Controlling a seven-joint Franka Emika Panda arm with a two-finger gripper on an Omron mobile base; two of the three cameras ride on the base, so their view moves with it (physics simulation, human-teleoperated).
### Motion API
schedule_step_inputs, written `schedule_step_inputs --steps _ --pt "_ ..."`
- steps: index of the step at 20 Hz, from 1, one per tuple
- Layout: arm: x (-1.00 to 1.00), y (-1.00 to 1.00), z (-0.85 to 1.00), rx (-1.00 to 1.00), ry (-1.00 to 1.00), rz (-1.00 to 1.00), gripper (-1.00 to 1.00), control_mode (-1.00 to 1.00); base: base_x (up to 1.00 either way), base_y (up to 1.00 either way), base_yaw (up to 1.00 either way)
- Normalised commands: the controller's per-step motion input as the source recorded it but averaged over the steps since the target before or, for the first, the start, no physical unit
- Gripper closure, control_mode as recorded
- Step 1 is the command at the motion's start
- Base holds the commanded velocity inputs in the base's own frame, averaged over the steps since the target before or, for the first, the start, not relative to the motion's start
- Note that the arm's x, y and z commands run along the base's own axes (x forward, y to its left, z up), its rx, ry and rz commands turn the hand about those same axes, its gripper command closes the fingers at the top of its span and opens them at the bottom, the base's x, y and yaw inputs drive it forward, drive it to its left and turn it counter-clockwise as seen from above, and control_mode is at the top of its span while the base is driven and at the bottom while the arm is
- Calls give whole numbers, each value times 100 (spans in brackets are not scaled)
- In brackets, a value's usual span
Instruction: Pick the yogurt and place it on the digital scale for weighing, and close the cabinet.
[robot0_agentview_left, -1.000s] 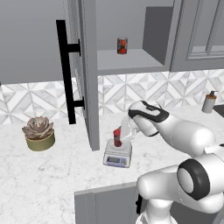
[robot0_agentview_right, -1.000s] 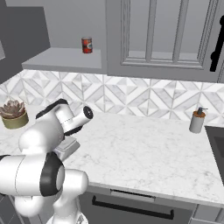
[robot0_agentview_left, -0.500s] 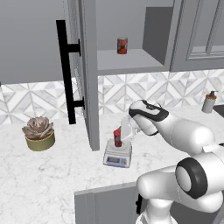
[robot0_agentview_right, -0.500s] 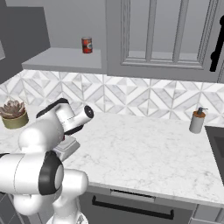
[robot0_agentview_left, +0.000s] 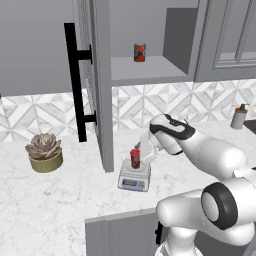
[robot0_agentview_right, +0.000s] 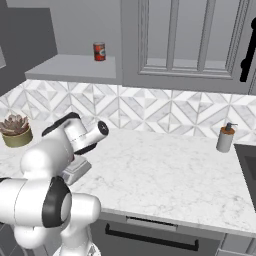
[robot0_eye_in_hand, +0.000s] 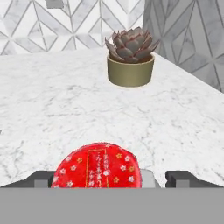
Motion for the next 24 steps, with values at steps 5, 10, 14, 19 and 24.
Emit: schedule_step_inputs --steps 5,10,14,19,24 --pt "-12 -6 4 0 -10 0 -100 -100 0 0 0" --pt "-30 -2 19 0 -19 0 -100 -100 0 0 0" --pt "-31 -1 22 0 -20 0 -100 -100 0 0 0" --pt "-55 0 71 -1 -21 0 -100 -100 0 0 0" --pt "-60 0 100 -8 -17 0 -100 -100 0 0 0"
